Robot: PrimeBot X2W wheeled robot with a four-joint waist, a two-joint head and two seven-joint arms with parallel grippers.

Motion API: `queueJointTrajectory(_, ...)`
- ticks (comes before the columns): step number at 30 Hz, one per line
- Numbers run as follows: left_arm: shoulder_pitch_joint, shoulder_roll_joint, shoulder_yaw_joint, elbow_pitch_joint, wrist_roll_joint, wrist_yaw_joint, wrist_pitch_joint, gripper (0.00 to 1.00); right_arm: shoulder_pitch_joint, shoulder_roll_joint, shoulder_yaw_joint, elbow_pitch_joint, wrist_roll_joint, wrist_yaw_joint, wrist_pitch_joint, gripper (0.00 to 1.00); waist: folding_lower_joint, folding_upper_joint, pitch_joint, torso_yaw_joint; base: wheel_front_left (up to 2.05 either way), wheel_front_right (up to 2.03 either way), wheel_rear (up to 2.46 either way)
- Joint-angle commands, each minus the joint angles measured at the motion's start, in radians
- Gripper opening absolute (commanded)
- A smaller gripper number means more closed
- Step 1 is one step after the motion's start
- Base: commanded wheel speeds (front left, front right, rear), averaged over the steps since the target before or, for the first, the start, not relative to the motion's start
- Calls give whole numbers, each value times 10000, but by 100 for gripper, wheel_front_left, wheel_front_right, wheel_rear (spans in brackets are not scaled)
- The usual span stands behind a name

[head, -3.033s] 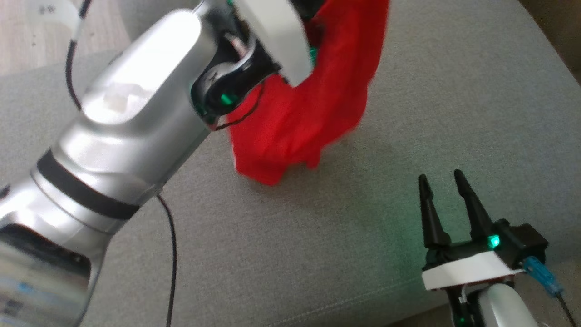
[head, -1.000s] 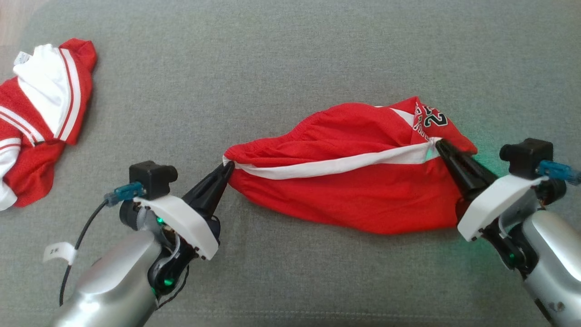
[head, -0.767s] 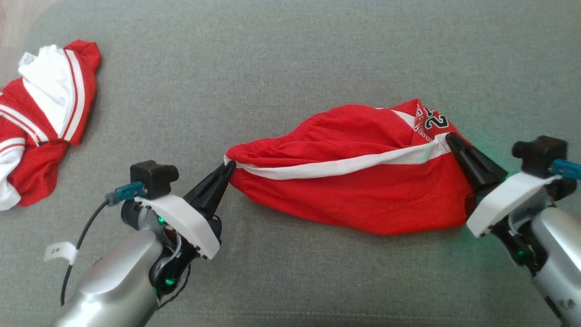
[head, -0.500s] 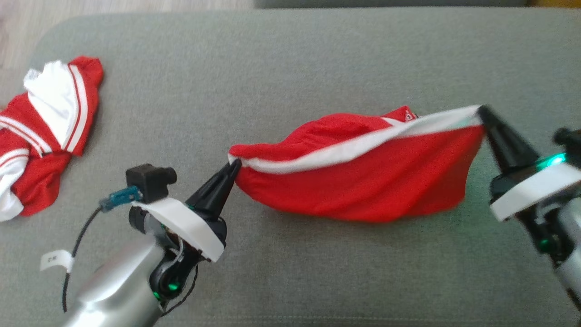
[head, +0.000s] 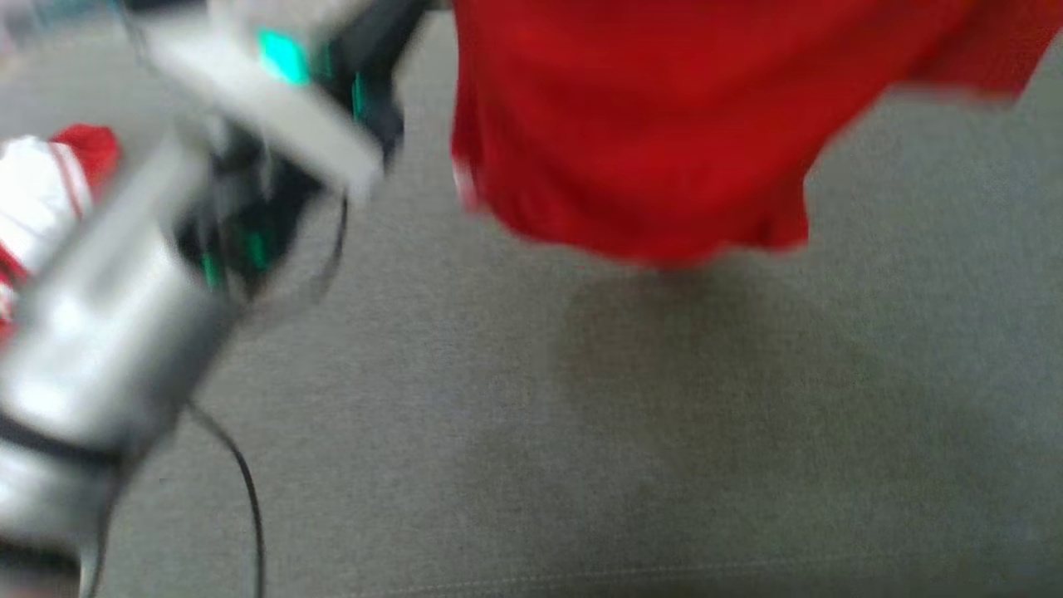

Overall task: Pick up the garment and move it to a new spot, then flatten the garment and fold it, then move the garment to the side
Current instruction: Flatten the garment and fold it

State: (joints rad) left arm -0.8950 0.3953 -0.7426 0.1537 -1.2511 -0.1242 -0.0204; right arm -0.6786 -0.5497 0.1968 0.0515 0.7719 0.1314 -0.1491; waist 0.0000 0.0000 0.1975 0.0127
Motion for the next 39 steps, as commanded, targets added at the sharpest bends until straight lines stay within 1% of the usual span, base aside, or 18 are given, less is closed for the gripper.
queueJointTrajectory(1,-1296,3,535,98,78,-63,264,0,-993,-49,-105,-29,-403,-7,180,0,0,0,734,-510,0,0,0)
queueJointTrajectory(3,-2475,-316,544,728,317,-63,451,0,-2157,241,-204,462,-828,-7,340,0,0,0,1179,-783,0,0,0)
queueJointTrajectory(6,-4067,-831,345,1820,1044,-63,237,0,-3902,621,-416,1386,-1478,-7,301,0,0,0,1837,-1142,0,0,0)
queueJointTrajectory(8,-4945,-1117,186,2560,1532,-64,-218,0,-4907,759,-562,1966,-1997,-7,44,0,0,0,2217,-1341,0,0,0)
queueJointTrajectory(10,-5688,-1318,47,3174,1953,-64,-945,0,-5665,784,-629,2400,-2585,-7,-304,0,0,0,2532,-1475,0,0,0)
queueJointTrajectory(12,-6152,-1443,-67,3656,2224,-64,-1770,0,-6033,884,-573,2674,-2800,-7,-479,0,0,0,2756,-1545,0,0,0)
queueJointTrajectory(14,-6156,-1498,-269,3806,2135,-64,-2137,0,-5944,973,-291,2756,-2820,-7,-539,0,0,0,2879,-1583,0,0,0)
queueJointTrajectory(17,-5504,-1206,-972,3600,2173,-64,-2347,0,-5001,1005,401,2545,-2699,-7,-550,0,0,0,2908,-1553,0,0,0)
queueJointTrajectory(19,-4737,-920,-1418,3379,2312,-64,-2395,0,-4027,1011,621,2267,-2468,-7,-584,0,0,0,2858,-1447,0,0,0)
queueJointTrajectory(20,-4336,-797,-1461,3192,2397,-64,-2402,0,-3498,1016,604,2091,-2364,-7,-618,0,0,0,2843,-1392,0,0,0)
queueJointTrajectory(23,-2869,-565,-1211,2428,2779,-64,-2408,0,-1761,1099,230,1442,-2093,-7,-733,0,0,0,2706,-1148,0,0,0)
queueJointTrajectory(27,-659,-185,-642,1197,3961,-65,-2411,0,743,1443,-795,337,-2029,-7,-892,0,0,0,2233,-910,0,0,0)
queueJointTrajectory(29,602,-42,-360,674,4377,-65,-2411,0,1998,1669,-1267,-198,-2093,-7,-915,0,0,0,1912,-878,0,0,0)
queueJointTrajectory(30,602,-42,-360,674,4377,-65,-2411,0,1998,1669,-1267,-198,-2093,-7,-915,0,0,0,1912,-878,0,0,0)
queueJointTrajectory(34,2929,71,41,-169,5075,-65,-2412,0,4264,2236,-2054,-1120,-2036,-7,-779,0,0,0,1276,-846,0,0,0)
queueJointTrajectory(36,3854,101,202,-503,5576,-65,-2412,0,5180,2435,-2167,-1610,-1859,-7,-677,0,0,0,1013,-825,0,0,0)
queueJointTrajectory(39,5015,-70,661,-875,6282,-65,-2412,0,6430,2557,-2325,-2211,-1602,-7,-472,0,0,0,690,-710,0,0,0)
